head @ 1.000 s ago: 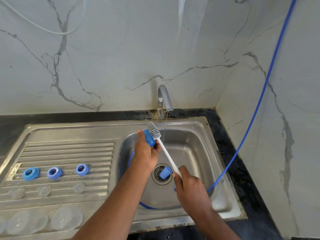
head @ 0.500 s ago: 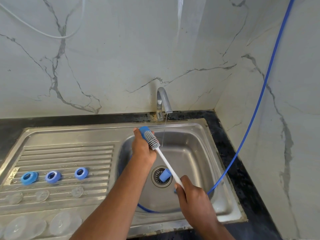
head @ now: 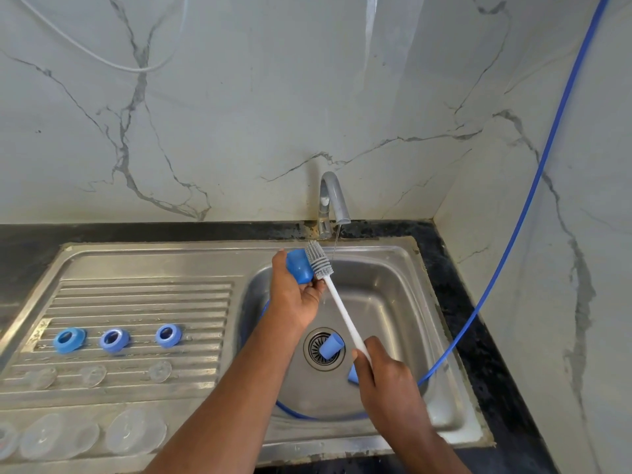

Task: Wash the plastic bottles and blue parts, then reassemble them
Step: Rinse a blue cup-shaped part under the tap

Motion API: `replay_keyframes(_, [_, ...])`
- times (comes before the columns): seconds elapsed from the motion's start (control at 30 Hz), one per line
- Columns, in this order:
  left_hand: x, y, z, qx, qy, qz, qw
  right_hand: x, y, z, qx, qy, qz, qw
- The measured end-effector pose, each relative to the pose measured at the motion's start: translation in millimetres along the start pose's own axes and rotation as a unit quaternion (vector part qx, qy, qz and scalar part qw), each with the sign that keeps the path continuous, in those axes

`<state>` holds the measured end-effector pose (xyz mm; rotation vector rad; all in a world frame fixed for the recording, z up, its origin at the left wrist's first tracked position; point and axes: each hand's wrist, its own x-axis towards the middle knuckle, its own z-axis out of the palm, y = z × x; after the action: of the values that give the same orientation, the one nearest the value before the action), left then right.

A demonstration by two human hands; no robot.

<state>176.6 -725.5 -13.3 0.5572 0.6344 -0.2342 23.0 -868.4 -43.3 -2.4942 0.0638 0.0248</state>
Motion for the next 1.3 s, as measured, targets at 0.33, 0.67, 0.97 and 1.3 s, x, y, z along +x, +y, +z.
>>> replay_keyframes(0.33, [1, -5, -5, 0.076, -0.001, 0.028, 0.997, -6, 5, -6, 0.011, -0.018, 0.007, 1.0])
replay_keyframes(0.67, [2, -12, 2, 0.056, 0.039, 0.047, 0.997, -12, 12, -5, 0.006, -0.02, 0.005, 1.0])
replay_keyframes(0.97, [1, -15, 1, 0.036, 0.055, 0.034, 0.997, -16, 14, -8, 0.025, -0.036, 0.005, 0.999])
replay_keyframes(1.3, [3, -14, -5, -0.028, 0.038, -0.001, 0.999, -17, 16, -9, 0.034, -0.038, -0.009, 0.999])
